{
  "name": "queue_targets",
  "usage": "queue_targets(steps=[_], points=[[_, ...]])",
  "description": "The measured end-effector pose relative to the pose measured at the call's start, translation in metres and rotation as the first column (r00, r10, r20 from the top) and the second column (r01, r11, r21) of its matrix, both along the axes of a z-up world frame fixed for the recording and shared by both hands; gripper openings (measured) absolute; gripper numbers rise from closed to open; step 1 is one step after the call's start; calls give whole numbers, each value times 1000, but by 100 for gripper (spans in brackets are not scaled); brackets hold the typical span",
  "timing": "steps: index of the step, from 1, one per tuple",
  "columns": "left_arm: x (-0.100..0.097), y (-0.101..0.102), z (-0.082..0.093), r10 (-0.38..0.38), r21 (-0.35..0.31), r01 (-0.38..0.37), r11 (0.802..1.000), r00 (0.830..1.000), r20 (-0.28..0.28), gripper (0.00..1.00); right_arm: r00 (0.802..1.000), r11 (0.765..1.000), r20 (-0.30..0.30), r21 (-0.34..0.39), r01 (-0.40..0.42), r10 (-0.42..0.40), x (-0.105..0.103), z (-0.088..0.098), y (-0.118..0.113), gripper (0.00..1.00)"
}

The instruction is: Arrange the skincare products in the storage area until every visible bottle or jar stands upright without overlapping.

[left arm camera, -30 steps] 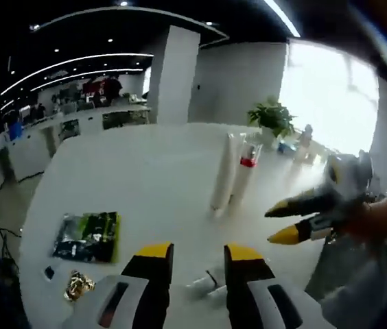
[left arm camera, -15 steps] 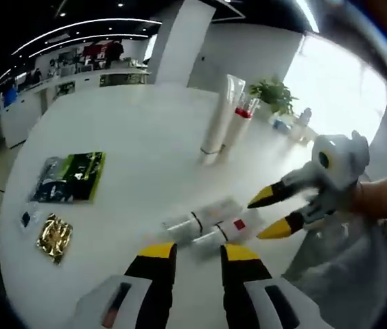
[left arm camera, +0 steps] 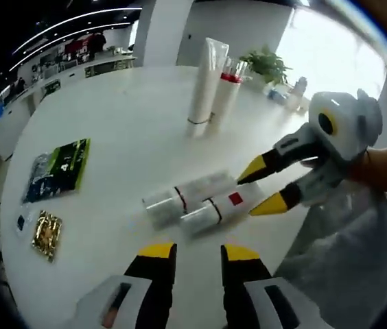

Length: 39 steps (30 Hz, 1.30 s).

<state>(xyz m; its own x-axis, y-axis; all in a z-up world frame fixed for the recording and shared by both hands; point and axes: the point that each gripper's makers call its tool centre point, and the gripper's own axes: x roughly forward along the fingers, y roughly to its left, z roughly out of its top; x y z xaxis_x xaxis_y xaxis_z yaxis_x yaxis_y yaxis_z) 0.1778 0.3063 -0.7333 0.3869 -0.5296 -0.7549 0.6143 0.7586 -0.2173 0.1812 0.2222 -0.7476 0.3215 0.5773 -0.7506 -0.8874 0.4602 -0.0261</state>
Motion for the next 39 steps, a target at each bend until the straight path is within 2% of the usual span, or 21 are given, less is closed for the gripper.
queue_targets(steps=[4, 7, 10, 12, 16, 19, 22, 24, 25, 27, 29, 32, 36, 39], points=[[-2, 4, -1, 3, 12, -3, 1000, 1000, -3, 27, 997, 997, 32, -36, -63, 64, -7, -3, -1, 21], [-5, 4, -5, -6, 18, 6, 1000, 1000, -17, 28, 993, 993, 31, -51, -109, 111, -14, -4, 0, 21], [-10, 3, -10, -37, 40, 38, 998, 999, -32, 27, 973, 972, 47, -88, -220, 225, -22, -3, 0, 20], [-12, 2, -13, -53, 49, 55, 997, 998, -38, 27, 972, 970, 38, -85, -229, 233, -25, -3, -1, 20], [-20, -3, -18, -97, 48, 101, 994, 993, -69, 27, 946, 943, 39, -104, -317, 322, -33, -3, -6, 20], [-23, -5, -22, -123, 69, 128, 989, 989, -77, 27, 937, 933, 28, -106, -343, 348, -37, -4, -9, 20], [-26, -4, -28, -144, 89, 152, 984, 985, -90, 26, 914, 909, 45, -129, -396, 404, -42, -7, -12, 20], [-32, -3, -32, -165, 112, 178, 978, 979, -118, 25, 912, 907, 47, -138, -399, 408, -42, -7, -11, 20], [-24, -6, -29, -178, 106, 184, 977, 982, -65, 25, 907, 902, 50, -144, -407, 418, -41, -8, -11, 20], [-26, -11, -28, -184, 76, 190, 979, 980, -77, 25, 898, 893, 63, -154, -423, 436, -42, -8, -11, 20], [-28, -13, -28, -196, 66, 201, 977, 978, -77, 25, 898, 894, 62, -149, -423, 436, -42, -8, -11, 20], [-33, -14, -34, -242, 109, 249, 962, 968, -73, 25, 903, 901, 52, -117, -418, 426, -41, -8, -13, 19], [-33, -17, -32, -250, 98, 255, 962, 966, -63, 25, 905, 904, 44, -98, -417, 422, -43, -8, -14, 20], [-33, -21, -33, -256, 92, 260, 961, 965, -60, 24, 926, 926, 21, -51, -375, 376, -42, -8, -13, 20]])
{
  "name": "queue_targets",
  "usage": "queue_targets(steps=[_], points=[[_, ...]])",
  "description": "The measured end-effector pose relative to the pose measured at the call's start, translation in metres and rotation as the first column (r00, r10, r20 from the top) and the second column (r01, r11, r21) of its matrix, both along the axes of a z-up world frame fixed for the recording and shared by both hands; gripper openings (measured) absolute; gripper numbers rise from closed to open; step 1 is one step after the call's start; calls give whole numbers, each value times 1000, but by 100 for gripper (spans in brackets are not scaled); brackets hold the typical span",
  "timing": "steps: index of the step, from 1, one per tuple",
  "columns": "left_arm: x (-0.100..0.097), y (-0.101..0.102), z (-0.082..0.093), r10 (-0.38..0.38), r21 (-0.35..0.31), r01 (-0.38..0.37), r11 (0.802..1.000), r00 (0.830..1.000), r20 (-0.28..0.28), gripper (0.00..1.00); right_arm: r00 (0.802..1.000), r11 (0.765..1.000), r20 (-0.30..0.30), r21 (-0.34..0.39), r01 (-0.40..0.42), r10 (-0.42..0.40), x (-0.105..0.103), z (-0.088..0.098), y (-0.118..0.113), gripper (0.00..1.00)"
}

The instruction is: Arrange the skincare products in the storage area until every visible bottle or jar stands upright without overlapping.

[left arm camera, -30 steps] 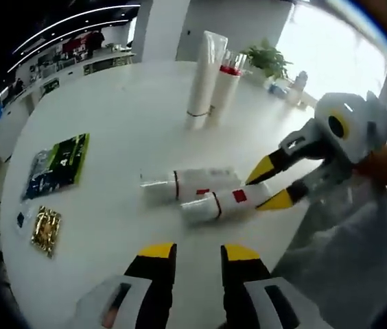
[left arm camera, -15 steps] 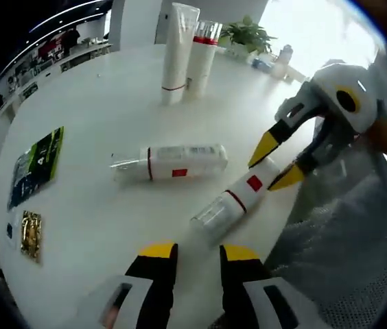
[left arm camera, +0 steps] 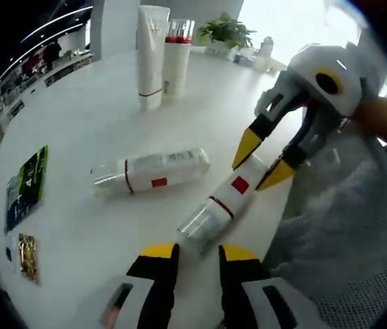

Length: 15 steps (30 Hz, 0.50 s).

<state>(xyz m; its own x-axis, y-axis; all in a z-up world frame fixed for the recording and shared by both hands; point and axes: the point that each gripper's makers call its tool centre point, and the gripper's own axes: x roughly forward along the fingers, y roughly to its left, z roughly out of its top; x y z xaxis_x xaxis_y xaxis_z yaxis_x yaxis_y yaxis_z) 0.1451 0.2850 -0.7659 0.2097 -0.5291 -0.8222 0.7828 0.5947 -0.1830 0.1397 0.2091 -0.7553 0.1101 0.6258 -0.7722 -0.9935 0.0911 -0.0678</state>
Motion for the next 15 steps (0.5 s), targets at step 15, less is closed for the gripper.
queue_targets(steps=[15], points=[[16, -4, 20, 74, -89, -72, 993, 997, 14, 24, 998, 998, -18, 18, 62, -62, 10, 9, -3, 19]])
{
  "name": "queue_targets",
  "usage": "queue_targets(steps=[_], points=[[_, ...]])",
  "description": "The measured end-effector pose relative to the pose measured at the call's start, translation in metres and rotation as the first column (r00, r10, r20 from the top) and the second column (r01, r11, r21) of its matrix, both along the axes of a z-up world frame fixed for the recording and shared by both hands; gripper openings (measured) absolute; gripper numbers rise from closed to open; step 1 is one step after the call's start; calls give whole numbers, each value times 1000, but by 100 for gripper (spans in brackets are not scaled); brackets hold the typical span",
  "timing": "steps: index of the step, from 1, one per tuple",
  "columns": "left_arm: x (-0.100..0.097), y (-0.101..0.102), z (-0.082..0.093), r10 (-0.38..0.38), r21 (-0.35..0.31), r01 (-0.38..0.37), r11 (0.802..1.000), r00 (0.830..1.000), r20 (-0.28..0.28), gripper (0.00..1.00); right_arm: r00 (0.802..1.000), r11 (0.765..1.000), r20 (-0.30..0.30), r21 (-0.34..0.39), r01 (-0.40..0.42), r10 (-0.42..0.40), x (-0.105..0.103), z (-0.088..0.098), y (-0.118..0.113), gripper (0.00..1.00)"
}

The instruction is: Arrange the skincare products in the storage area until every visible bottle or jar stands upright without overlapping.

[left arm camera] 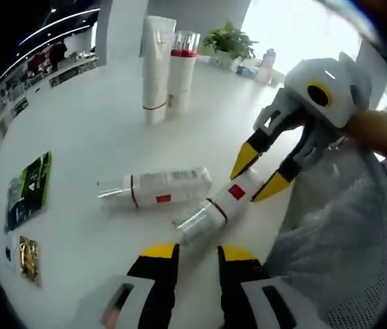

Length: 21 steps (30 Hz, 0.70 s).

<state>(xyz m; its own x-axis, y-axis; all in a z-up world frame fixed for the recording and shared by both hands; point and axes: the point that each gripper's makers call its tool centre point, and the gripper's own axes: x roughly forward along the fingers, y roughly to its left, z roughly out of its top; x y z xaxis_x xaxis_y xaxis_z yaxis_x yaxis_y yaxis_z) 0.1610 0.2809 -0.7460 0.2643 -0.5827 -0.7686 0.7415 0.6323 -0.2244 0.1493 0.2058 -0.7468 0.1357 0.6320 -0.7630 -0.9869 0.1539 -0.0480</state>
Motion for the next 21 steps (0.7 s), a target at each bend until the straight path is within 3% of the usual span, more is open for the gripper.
queue_targets(steps=[7, 10, 14, 21], points=[[12, -2, 16, 99, -134, -101, 986, 995, -17, 29, 999, 998, 5, 48, 41, -42, 8, 8, 3, 19], [21, -4, 28, 156, -209, -153, 966, 988, -4, 31, 998, 994, -4, 83, 69, -69, 12, 14, 4, 19], [28, -4, 38, 227, -300, -229, 926, 973, -43, 31, 997, 991, -6, 103, 82, -82, 13, 16, 5, 19], [31, -2, 40, 263, -336, -274, 901, 962, -78, 30, 996, 992, 10, 94, 87, -89, 15, 15, 6, 19]])
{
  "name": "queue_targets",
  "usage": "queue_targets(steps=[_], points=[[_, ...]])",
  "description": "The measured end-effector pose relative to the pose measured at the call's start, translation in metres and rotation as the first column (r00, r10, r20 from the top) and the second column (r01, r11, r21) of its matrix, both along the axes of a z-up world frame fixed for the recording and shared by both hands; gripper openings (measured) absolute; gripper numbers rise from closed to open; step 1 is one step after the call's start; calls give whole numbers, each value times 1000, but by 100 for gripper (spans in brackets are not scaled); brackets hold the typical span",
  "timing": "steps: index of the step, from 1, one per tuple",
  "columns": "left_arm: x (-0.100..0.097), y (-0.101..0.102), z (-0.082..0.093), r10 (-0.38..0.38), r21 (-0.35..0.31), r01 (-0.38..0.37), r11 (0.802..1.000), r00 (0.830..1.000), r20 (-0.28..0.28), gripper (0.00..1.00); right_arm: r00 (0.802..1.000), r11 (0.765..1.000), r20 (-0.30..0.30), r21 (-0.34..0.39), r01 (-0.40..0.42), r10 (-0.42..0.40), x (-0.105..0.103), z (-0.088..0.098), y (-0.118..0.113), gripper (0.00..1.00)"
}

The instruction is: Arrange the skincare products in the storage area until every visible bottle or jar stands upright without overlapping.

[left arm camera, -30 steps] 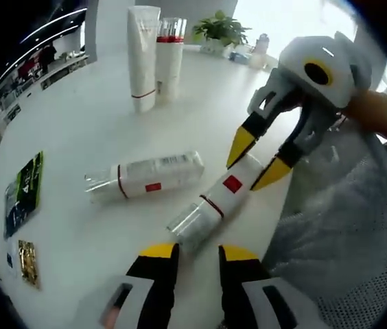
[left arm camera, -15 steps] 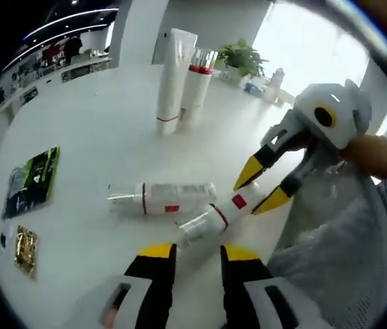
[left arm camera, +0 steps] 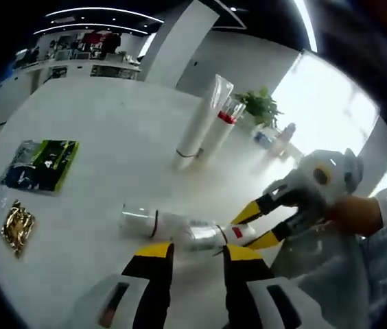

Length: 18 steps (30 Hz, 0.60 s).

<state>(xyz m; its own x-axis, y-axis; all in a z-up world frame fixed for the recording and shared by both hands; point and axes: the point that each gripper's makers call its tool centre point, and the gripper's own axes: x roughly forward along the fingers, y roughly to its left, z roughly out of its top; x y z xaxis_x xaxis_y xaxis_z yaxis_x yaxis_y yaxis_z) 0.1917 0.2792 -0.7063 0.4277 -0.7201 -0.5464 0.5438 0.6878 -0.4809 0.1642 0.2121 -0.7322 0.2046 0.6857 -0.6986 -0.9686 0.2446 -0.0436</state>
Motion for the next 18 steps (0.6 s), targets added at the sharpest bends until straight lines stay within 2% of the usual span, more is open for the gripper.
queue_targets(steps=[2, 3, 7, 8, 12, 16, 18], points=[[2, 0, 4, 26, -31, -26, 999, 1000, 2, 28, 1000, 1000, 4, -5, 2, -2, 1, -1, -1, 19], [4, -1, 9, 51, -75, -52, 996, 999, -10, 27, 1000, 1000, 3, -6, 8, -8, 2, -1, -1, 19], [5, -3, 14, 61, -127, -64, 990, 998, -25, 26, 1000, 1000, 11, 4, 17, -17, 4, 0, 0, 19], [2, -9, 19, 58, -175, -67, 982, 997, -57, 25, 1000, 1000, 10, 2, 13, -13, 3, 0, 2, 19], [1, -10, 22, 42, -146, -44, 988, 999, -15, 24, 1000, 1000, 16, -8, 18, -18, 4, -3, 1, 19], [0, -17, 32, 17, -195, -15, 981, 1000, 6, 22, 999, 999, 16, -15, 28, -28, 4, -6, 2, 19], [-2, -20, 34, 3, -199, -2, 980, 1000, 8, 22, 999, 999, 20, -16, 30, -29, 4, -6, 3, 19]])
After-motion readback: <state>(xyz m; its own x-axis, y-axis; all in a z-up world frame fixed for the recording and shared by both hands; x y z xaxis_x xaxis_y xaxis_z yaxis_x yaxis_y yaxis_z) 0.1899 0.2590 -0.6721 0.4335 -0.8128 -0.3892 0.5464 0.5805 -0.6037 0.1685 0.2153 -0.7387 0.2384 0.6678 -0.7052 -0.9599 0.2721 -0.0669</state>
